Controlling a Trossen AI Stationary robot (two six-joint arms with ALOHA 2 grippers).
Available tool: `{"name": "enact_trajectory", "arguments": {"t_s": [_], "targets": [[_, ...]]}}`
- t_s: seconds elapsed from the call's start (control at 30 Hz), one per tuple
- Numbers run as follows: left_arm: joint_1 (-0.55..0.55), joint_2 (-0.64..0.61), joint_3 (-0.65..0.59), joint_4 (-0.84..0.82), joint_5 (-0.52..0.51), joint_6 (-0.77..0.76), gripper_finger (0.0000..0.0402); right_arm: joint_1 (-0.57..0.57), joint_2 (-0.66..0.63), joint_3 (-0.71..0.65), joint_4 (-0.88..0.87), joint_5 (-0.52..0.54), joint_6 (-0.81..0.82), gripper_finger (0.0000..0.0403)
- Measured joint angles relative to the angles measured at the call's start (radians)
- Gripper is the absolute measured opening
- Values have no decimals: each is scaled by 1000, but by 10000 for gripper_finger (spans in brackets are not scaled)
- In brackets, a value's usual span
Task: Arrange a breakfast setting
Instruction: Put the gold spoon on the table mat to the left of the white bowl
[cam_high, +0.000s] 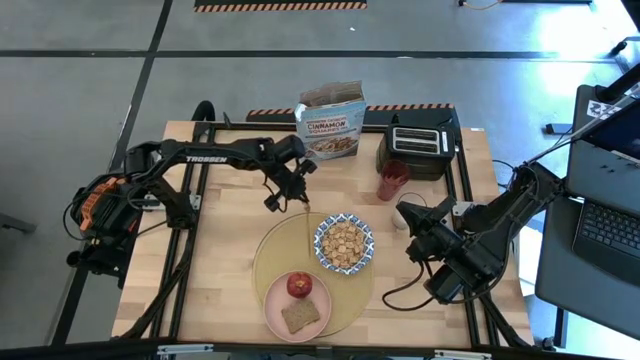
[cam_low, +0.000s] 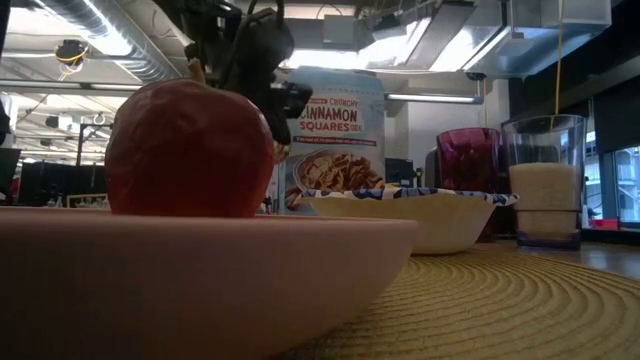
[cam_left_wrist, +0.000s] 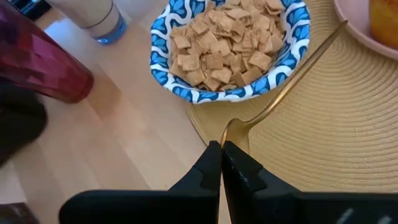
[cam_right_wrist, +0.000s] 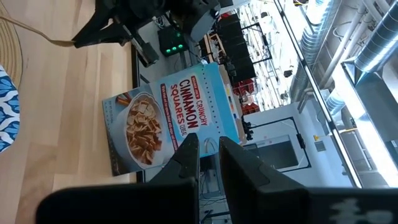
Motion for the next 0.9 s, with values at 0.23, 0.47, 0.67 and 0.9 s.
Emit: {"name": "enact_trajectory", "arguments": {"t_s": [0.23, 0.47, 0.67, 0.9], "targets": [[-15, 43, -4, 5, -58, 16, 0, 0, 0, 0, 0, -1, 0, 33], [-33, 87, -5, 39, -70, 16, 0, 0, 0, 0, 1, -7, 0, 33], [-34, 87, -5, 35, -31, 14, 0, 0, 0, 0, 1, -8, 0, 33], [-34, 99, -7, 41, -5, -7, 0, 0, 0, 0, 1, -8, 0, 33]]}}
